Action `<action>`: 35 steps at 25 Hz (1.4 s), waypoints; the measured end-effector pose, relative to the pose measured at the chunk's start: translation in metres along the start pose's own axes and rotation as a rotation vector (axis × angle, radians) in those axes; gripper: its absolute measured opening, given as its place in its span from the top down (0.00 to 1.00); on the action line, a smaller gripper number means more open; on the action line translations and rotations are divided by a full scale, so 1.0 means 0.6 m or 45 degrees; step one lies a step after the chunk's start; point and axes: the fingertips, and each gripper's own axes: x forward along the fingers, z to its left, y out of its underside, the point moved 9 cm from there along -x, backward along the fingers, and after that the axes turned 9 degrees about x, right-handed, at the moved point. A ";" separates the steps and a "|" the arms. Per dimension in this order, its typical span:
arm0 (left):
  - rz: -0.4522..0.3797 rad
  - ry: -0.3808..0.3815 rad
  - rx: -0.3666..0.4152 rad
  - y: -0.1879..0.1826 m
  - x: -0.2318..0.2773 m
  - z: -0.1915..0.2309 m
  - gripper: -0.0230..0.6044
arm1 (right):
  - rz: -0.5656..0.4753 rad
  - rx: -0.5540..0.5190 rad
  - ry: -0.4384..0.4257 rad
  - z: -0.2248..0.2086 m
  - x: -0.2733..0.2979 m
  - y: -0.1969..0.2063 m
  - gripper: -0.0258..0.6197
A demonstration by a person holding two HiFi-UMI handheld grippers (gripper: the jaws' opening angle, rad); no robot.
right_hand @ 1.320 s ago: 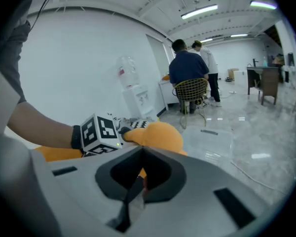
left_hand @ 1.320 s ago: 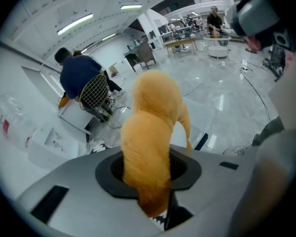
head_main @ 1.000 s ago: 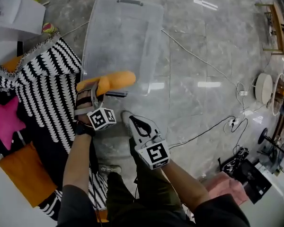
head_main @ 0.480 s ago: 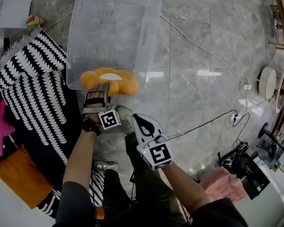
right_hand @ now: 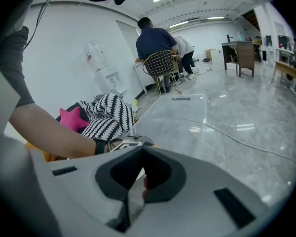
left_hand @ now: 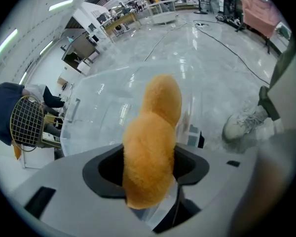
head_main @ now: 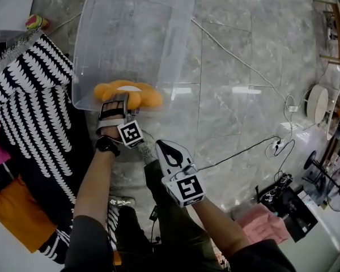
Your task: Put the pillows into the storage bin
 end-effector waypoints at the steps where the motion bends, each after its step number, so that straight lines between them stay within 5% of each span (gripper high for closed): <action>1: 0.004 0.017 -0.019 -0.001 0.001 0.002 0.55 | 0.000 -0.002 0.005 -0.003 0.002 0.002 0.96; 7: -0.003 0.030 -0.137 0.001 -0.025 0.008 0.51 | -0.004 0.010 0.019 -0.006 -0.005 -0.009 0.96; 15: -0.020 -0.037 -0.453 0.031 -0.137 0.080 0.51 | -0.028 -0.056 -0.057 0.030 -0.024 -0.081 0.96; 25: 0.007 -0.350 -1.006 0.188 -0.370 0.188 0.50 | -0.088 -0.267 -0.200 0.123 -0.024 -0.214 0.96; 35: 0.087 -0.707 -1.431 0.398 -0.651 0.185 0.49 | -0.123 -0.519 -0.463 0.358 -0.022 -0.326 0.96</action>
